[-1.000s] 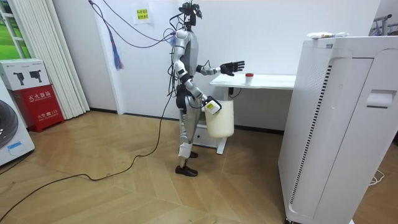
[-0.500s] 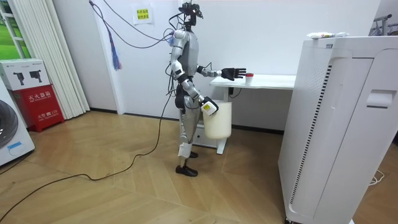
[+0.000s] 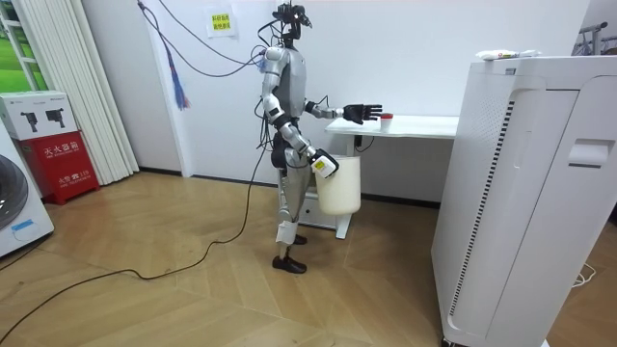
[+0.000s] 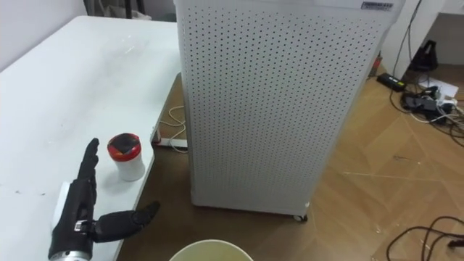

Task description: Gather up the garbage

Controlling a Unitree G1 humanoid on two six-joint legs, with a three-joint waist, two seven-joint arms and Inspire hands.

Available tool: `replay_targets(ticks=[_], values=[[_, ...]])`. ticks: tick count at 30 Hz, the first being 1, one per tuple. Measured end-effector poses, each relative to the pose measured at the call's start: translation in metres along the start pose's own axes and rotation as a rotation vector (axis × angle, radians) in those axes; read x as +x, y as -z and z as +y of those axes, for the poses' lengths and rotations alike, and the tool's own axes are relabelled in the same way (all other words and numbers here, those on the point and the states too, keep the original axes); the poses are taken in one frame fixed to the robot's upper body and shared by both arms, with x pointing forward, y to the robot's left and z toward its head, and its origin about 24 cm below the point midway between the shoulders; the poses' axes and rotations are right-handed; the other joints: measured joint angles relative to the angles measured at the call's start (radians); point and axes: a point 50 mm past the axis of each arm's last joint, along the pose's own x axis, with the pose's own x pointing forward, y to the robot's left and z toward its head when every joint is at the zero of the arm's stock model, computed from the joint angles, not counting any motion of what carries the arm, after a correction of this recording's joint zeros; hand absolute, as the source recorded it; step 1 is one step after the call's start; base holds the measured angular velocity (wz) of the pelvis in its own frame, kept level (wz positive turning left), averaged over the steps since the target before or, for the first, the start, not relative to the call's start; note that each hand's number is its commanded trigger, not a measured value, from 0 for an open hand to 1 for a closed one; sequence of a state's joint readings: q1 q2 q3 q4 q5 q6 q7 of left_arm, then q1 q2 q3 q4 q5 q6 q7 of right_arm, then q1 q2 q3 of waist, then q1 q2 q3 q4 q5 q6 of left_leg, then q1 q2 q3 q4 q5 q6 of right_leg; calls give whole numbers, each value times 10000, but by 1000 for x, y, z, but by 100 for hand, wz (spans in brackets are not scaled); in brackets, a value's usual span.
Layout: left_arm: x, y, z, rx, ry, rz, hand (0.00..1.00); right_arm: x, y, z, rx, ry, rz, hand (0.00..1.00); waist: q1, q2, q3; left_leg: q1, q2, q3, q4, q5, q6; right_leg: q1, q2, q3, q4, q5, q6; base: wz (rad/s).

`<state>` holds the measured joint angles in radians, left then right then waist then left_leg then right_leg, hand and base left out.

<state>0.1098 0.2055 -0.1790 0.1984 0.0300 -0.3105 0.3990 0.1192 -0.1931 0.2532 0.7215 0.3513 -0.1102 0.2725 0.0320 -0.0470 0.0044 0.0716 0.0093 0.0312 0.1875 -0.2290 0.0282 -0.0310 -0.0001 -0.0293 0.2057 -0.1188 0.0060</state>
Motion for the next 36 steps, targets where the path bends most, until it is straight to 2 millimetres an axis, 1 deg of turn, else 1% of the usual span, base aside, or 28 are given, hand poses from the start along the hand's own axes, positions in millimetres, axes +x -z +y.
replay_targets(ticks=[4,7,9,11,13,15,17,20,24,32,33,34,35,36], values=[[0,0,0,-7,-40,6,0,-1,3,0,-31,-6,114,100,-25,1,3,28,9,-2,-54,-3,-4,21,15,-17,-2,3,-4,0],[2,0,2,-487,-442,155,0,-5,9,0,57,33,267,100,-87,13,16,4,9,-3,-81,-3,-4,26,25,-16,-10,3,-4,0],[7,1,4,-1032,-946,374,0,-6,11,0,72,76,332,100,-153,43,50,14,7,0,-134,-2,-3,14,22,-14,-13,2,-4,0],[11,2,6,-1305,-1298,537,0,-6,12,-1,60,94,339,100,-175,57,61,31,14,43,-167,-2,-3,-10,33,5,-18,2,-3,-6],[16,3,8,-1275,-1590,572,0,-6,11,-1,60,126,335,100,-187,62,68,57,25,95,-184,-2,-2,-55,43,22,-24,2,-4,-8],[24,2,10,-1452,-1914,620,0,-6,11,-1,42,203,333,100,-227,112,105,73,25,159,-185,-1,-1,-59,53,115,-40,2,-3,-9],[30,0,10,-1584,-2034,595,0,-6,11,-1,45,222,334,100,-247,139,125,88,25,211,-191,-1,-1,-62,60,179,-47,2,-3,-11],[35,-1,9,-1738,-2142,632,0,-5,12,1,86,183,329,100,-297,147,130,108,28,246,-194,-1,-1,-76,76,261,-49,2,-3,-8],[35,2,5,-1766,-2171,838,0,-5,13,1,130,172,432,100,-329,142,132,106,46,397,-200,-1,-2,-108,86,296,-44,2,-3,-5],[35,7,5,-1643,-2153,1307,0,-5,16,3,228,117,746,100,-412,133,132,98,95,413,-229,-19,-18,-132,134,257,-22,15,-24,-1],[34,7,4,-1624,-2142,1374,3,-5,15,3,217,100,733,100,-436,133,131,98,109,405,-227,-22,-24,-130,143,239,-22,19,-30,0],[34,8,4,-1612,-2135,1413,85,-4,14,4,187,79,728,100,-463,134,131,98,113,396,-225,-23,-26,-129,148,236,-21,20,-32,0],[34,10,3,-1572,-2112,1514,100,-4,12,5,119,13,695,100,-537,145,131,101,124,387,-213,-26,-30,-118,158,246,-22,24,-39,0],[34,12,1,-1512,-2058,1666,100,-3,11,6,85,-50,655,100,-554,152,128,111,131,389,-192,-26,-31,-106,168,264,-22,28,-46,0]])
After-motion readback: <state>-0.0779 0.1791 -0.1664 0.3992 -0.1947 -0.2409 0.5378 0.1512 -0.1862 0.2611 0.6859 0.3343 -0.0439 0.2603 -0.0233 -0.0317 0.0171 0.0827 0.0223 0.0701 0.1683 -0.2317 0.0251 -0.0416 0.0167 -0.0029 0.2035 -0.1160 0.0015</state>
